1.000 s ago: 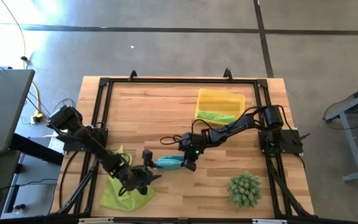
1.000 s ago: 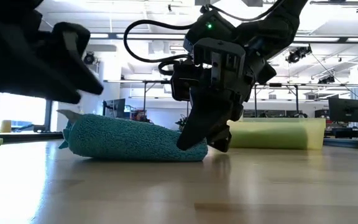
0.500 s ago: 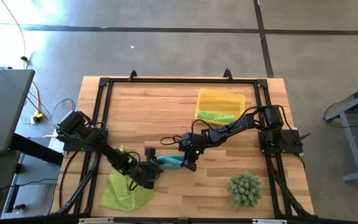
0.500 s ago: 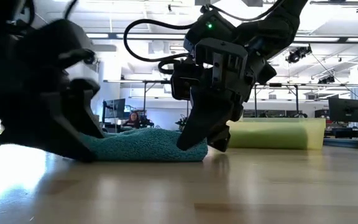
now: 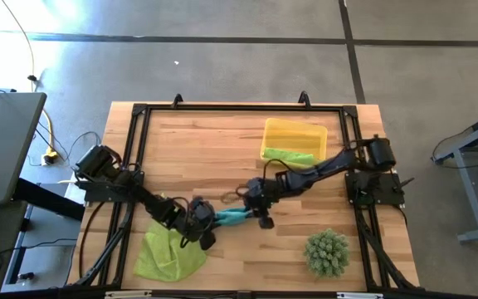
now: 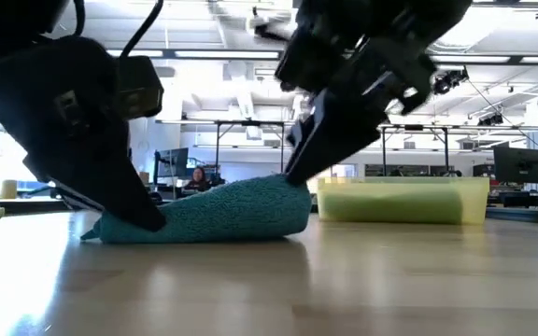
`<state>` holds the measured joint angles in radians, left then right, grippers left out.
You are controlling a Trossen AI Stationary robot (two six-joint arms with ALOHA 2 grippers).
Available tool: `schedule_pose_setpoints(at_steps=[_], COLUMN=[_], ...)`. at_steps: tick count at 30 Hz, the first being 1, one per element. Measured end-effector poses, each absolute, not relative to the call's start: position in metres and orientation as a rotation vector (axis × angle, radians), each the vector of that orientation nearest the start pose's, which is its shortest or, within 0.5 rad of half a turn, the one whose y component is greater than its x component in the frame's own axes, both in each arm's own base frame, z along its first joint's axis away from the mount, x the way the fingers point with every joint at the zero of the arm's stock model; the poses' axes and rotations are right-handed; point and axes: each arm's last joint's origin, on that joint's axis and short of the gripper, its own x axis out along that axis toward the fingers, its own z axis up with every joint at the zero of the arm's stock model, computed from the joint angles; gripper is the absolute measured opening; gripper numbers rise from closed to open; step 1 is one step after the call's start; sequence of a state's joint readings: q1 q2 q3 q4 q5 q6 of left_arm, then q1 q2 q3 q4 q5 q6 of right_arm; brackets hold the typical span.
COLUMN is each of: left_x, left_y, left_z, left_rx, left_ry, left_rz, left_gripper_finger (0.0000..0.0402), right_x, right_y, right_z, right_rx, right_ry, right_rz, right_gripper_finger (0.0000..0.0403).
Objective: Roll microfiber towels into tight, uniform cylinder then place into a basket
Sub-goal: Roll the blue microfiber towel
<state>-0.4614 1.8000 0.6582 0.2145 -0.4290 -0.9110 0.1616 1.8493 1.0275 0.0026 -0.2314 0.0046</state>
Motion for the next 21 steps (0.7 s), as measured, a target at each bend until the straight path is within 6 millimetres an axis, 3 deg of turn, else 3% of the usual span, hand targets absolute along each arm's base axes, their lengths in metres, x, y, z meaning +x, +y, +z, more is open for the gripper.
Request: schedule_pose_setpoints(at_steps=[5,8,13,18,21], left_x=[0.272,0.275,0.279,0.279,0.279], left_y=[-0.114,-0.112,-0.109,-0.109,-0.109], left_z=[0.088,0.089,0.089,0.089,0.090], left_rx=[-0.576,-0.616,-0.671,-0.702,-0.708], left_ry=[0.775,0.775,0.773,0.770,0.767], left_rz=[0.332,0.308,0.282,0.297,0.296], left_gripper_finger=[0.0007,0.0007,0.0011,0.0011,0.0011], right_x=[0.351,0.347,0.349,0.353,0.355], right_y=[0.098,0.118,0.131,0.133,0.131], right_z=[0.174,0.178,0.160,0.141,0.133], right_rx=[-0.355,-0.479,-0.434,-0.369,-0.409], right_ry=[0.710,0.660,0.692,0.729,0.745], right_rz=[0.345,0.360,0.356,0.362,0.276], right_gripper_finger=[0.0092,0.0090,0.0101,0.0148,0.0176])
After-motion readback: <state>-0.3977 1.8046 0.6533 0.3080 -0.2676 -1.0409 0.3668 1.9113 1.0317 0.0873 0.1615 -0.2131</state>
